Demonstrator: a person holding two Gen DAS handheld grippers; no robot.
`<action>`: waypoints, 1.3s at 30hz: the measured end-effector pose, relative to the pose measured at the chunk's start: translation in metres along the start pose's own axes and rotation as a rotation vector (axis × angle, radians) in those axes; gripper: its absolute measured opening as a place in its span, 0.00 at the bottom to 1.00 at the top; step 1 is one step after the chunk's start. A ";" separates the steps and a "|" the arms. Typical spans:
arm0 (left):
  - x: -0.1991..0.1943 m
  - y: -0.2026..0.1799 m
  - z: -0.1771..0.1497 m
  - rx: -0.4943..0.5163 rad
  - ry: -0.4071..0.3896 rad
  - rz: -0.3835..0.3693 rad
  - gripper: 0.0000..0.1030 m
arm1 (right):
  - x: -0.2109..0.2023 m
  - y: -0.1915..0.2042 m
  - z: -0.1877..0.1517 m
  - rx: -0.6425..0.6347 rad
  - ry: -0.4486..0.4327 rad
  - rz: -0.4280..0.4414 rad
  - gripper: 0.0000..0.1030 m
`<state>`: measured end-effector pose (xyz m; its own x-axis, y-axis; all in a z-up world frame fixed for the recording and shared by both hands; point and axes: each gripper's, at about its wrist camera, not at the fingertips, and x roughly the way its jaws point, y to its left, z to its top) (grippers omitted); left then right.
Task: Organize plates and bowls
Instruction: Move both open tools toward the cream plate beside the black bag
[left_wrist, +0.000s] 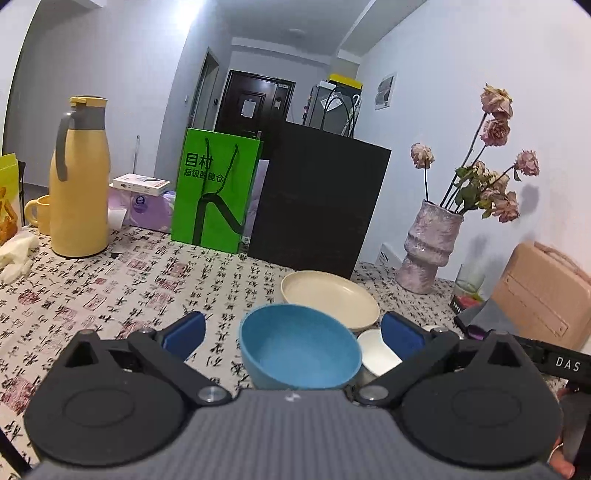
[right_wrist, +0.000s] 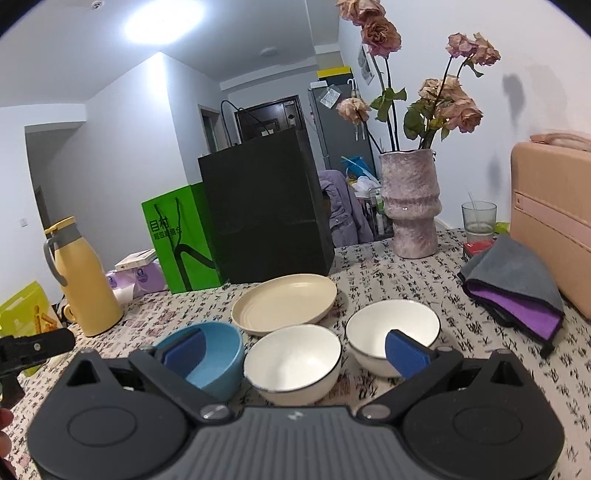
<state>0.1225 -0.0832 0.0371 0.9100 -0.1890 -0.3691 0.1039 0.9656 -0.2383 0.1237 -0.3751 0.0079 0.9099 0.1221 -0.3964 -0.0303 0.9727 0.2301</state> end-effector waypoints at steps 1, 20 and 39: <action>0.002 -0.001 0.002 0.000 -0.003 0.003 1.00 | 0.002 -0.001 0.004 -0.002 -0.004 0.003 1.00; 0.061 -0.028 0.038 0.008 0.031 0.042 1.00 | 0.052 -0.019 0.066 -0.060 -0.016 0.024 1.00; 0.104 -0.051 0.095 0.004 0.010 0.094 1.00 | 0.127 -0.022 0.139 0.023 -0.030 0.086 1.00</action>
<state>0.2499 -0.1353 0.0960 0.9118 -0.0996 -0.3984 0.0203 0.9799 -0.1986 0.2976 -0.4082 0.0758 0.9162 0.1984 -0.3480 -0.0995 0.9542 0.2821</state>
